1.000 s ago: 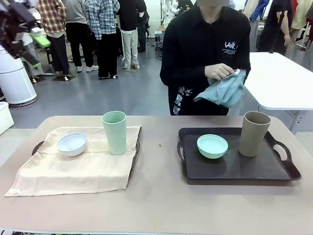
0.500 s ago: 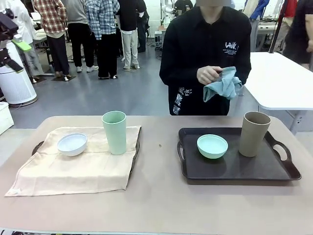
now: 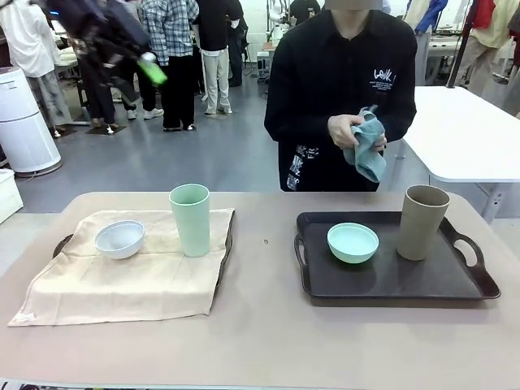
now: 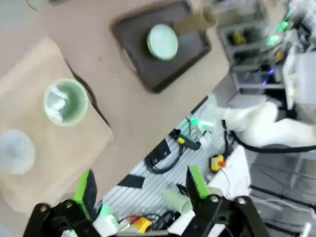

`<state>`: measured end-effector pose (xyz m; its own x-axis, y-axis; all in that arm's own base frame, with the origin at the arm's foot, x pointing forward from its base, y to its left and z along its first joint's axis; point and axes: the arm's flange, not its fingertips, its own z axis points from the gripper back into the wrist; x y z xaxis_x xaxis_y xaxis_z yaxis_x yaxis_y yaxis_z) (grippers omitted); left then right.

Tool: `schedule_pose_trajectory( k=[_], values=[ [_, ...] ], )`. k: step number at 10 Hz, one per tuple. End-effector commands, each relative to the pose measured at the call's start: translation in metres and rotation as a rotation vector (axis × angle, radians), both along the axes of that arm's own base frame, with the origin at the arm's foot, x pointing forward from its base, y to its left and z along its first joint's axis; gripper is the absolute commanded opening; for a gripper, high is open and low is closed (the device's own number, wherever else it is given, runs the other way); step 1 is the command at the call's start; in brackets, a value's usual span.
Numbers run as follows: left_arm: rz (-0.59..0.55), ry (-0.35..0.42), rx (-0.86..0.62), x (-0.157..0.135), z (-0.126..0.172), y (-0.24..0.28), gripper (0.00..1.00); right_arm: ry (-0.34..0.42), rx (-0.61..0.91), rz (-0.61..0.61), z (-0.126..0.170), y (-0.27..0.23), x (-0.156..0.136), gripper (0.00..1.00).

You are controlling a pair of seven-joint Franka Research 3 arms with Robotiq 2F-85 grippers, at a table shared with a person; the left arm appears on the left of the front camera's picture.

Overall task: Set up a tray with a mat and arrange the tableware.
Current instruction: Pick up the Picnic Bowl and Reusable plastic cup from the Handle tray in front of the human's position and hold them in the air.

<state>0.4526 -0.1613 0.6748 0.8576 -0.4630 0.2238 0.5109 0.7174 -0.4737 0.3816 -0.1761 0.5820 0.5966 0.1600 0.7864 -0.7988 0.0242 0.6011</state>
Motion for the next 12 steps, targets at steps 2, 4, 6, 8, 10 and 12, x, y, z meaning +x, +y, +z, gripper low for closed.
schedule_pose_trajectory(
  k=[2,4,6,8,10,12],
  values=[
    [0.044,0.021,-0.037,-0.004,0.007,0.044,0.94,0.087,-0.007,0.053,0.008,0.018,-0.001,1.0],
    [0.015,0.012,-0.008,0.004,-0.002,0.007,0.94,0.026,-0.007,0.013,-0.001,0.004,-0.001,1.0],
    [0.027,-0.053,0.025,-0.006,-0.02,-0.088,0.94,-0.2,0.081,-0.009,-0.03,-0.022,0.035,1.0],
    [0.044,-0.157,0.144,-0.018,-0.052,-0.179,0.94,-0.349,-0.035,-0.138,-0.069,-0.046,0.057,1.0],
    [0.069,-0.136,0.186,-0.009,-0.091,-0.236,0.94,-0.301,-0.085,-0.233,-0.102,-0.055,0.073,1.0],
    [0.002,-0.155,0.125,-0.039,-0.082,-0.234,0.94,-0.319,-0.03,-0.133,-0.079,-0.052,0.051,1.0]
  ],
)
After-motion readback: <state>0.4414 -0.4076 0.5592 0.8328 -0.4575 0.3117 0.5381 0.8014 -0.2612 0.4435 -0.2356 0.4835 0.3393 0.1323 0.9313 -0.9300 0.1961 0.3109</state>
